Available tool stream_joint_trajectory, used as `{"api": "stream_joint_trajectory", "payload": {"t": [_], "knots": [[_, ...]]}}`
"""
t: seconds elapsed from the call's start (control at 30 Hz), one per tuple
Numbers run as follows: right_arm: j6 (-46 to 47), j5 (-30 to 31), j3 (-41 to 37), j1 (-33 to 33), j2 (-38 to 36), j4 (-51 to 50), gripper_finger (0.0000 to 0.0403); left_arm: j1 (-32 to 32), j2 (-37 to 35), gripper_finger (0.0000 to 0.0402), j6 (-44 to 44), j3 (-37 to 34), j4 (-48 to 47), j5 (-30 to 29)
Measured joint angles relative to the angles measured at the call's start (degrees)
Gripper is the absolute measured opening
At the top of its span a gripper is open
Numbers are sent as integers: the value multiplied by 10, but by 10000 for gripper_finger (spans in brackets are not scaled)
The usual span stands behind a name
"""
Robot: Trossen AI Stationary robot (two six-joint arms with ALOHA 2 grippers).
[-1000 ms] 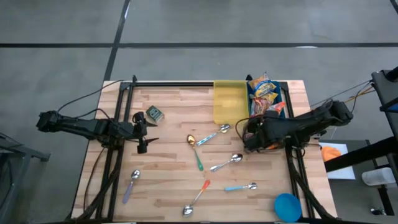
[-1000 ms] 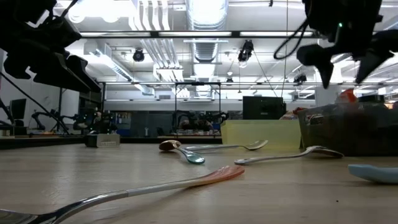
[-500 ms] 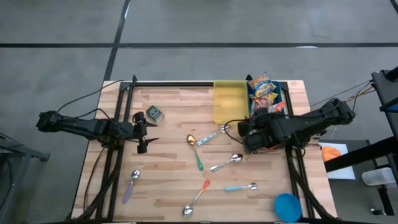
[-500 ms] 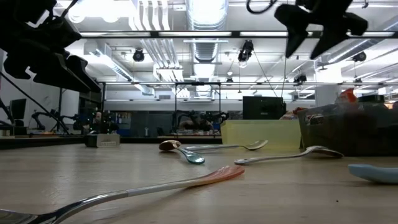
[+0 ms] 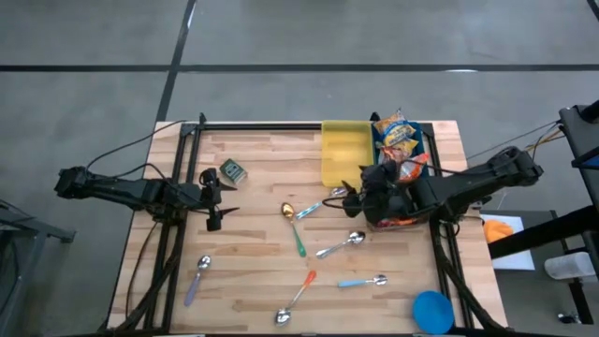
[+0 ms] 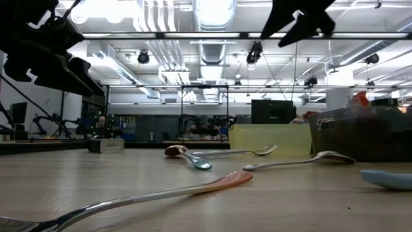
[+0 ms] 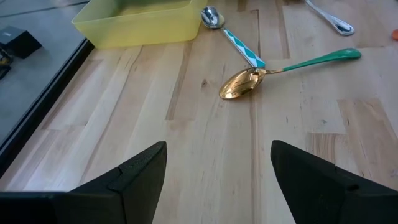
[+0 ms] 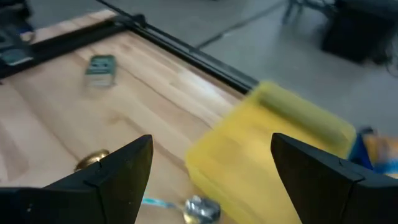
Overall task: Pick & Place Food Item
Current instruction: Put the black seasoning can into the black bin
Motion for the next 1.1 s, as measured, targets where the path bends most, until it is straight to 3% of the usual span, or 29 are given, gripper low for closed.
{"api": "stream_joint_trajectory", "payload": {"t": [0.1,0.37,0.5,0.73,1.1], "knots": [[-93,-45,-35,-21,-19,95,325,0,0,290,0,0,0,0],[-333,-294,-154,-110,-78,344,325,0,0,290,0,0,0,0],[-391,-391,-218,-150,-111,432,325,0,0,290,0,0,0,0],[-410,-435,-318,-186,-174,551,325,0,0,290,0,0,0,0],[-424,-436,-342,-186,-251,502,325,0,0,290,1,0,0,0]]}}
